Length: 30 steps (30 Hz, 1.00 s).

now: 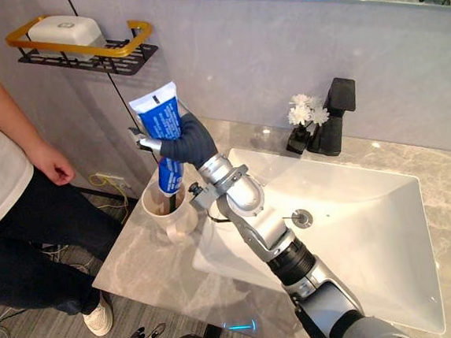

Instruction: Organize washtable

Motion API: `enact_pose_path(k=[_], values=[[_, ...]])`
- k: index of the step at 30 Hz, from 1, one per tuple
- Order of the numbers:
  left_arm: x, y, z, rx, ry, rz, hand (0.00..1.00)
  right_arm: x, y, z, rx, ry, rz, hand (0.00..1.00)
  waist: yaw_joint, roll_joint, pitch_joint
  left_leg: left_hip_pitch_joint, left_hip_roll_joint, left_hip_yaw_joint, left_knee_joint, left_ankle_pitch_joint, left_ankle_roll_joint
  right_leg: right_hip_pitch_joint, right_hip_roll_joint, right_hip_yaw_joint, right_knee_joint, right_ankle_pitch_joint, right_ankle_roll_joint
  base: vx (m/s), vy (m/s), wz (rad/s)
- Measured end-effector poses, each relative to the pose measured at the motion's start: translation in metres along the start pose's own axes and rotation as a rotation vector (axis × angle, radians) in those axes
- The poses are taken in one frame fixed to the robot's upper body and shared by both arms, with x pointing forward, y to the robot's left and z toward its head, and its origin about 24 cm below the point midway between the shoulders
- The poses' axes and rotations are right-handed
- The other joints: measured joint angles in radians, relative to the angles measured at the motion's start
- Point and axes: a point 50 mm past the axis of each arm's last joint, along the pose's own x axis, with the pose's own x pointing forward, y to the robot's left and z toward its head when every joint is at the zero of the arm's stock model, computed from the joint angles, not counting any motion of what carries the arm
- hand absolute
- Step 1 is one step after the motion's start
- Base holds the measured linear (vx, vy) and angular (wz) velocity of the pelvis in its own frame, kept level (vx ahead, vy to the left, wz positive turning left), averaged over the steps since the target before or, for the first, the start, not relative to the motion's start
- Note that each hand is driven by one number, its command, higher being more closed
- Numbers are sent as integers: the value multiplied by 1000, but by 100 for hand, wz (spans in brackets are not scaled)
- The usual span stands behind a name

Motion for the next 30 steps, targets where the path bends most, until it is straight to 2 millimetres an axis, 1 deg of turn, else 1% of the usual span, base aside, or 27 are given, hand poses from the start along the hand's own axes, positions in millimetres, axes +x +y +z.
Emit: enact_pose_path(k=[7, 11, 16, 20, 30], values=[[0, 0, 0, 0, 0, 0, 0, -1, -1, -4, -8, 19, -4, 100, 1, 0, 0, 0, 1, 0, 0, 0, 0, 0, 1, 0, 0, 0, 0, 0, 0, 0], [0, 0, 0, 0, 0, 1, 0, -2, -3, -11, -9, 50, -12, 100, 1, -1, -1, 0, 2, 0, 0, 0, 0, 0, 2, 0, 0, 0, 0, 0, 0, 0], [0, 0, 0, 1, 0, 1, 0, 2, -1, -8, -24, 41, 6, 100, 1, -2, -1, -1, 2, 0, 0, 0, 0, 0, 3, 0, 0, 0, 0, 0, 0, 0], [0, 1, 0, 1, 0, 1, 0, 10, -1, -9, -41, 50, 25, 100, 2, -4, -2, -1, 4, 0, 0, 0, -1, 0, 4, 0, 0, 0, 0, 0, 0, 0], [0, 1, 0, 2, 1, 2, 0, 10, 2, -12, -38, 66, 39, 100, 3, -5, -3, -1, 4, 1, 1, 0, -1, 0, 5, 0, 0, 0, 0, 0, 0, 0]])
